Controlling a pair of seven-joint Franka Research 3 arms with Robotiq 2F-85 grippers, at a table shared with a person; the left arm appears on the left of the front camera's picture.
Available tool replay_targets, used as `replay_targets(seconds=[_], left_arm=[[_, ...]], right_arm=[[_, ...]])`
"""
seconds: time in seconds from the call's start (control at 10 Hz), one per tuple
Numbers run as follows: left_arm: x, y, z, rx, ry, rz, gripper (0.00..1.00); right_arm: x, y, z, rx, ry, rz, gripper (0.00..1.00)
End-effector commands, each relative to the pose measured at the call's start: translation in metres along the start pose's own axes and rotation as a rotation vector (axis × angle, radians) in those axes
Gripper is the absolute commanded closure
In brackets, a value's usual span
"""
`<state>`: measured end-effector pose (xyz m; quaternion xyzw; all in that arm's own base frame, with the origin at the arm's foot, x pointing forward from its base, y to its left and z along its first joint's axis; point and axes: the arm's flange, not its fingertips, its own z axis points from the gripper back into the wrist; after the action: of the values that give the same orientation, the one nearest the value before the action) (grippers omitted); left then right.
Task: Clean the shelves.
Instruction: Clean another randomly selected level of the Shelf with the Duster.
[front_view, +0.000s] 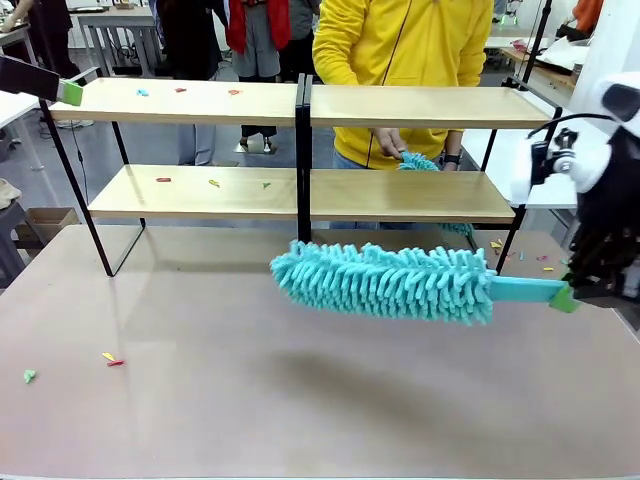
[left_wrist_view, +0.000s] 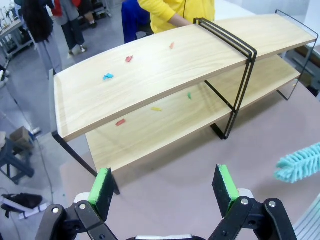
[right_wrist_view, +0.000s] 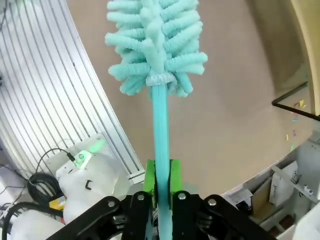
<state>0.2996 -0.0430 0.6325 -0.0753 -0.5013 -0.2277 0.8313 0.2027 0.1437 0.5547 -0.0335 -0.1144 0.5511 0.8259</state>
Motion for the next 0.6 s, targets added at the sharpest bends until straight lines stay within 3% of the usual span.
replay_targets(seconds=[0.0, 0.1, 0.3, 0.5], left_arm=[[-0.001, 0.0, 0.0, 0.006, -0.004, 0.0, 0.0], [-0.001, 0.0, 0.0, 0.006, -0.004, 0.0, 0.0], [-0.001, 0.0, 0.0, 0.006, -0.004, 0.0, 0.0], [-0.001, 0.0, 0.0, 0.006, -0.004, 0.0, 0.0]], right_arm=[[0.064, 0.015, -0.007, -0.102, 0.0, -0.088, 0.87], [0.099, 0.022, -0.004, -0.101, -0.011, -0.162, 0.87], [0.156, 0.04, -0.003, -0.059, -0.155, -0.349, 0.87], [0.2, 0.046, 0.0, -0.116, -0.181, -0.436, 0.87]])
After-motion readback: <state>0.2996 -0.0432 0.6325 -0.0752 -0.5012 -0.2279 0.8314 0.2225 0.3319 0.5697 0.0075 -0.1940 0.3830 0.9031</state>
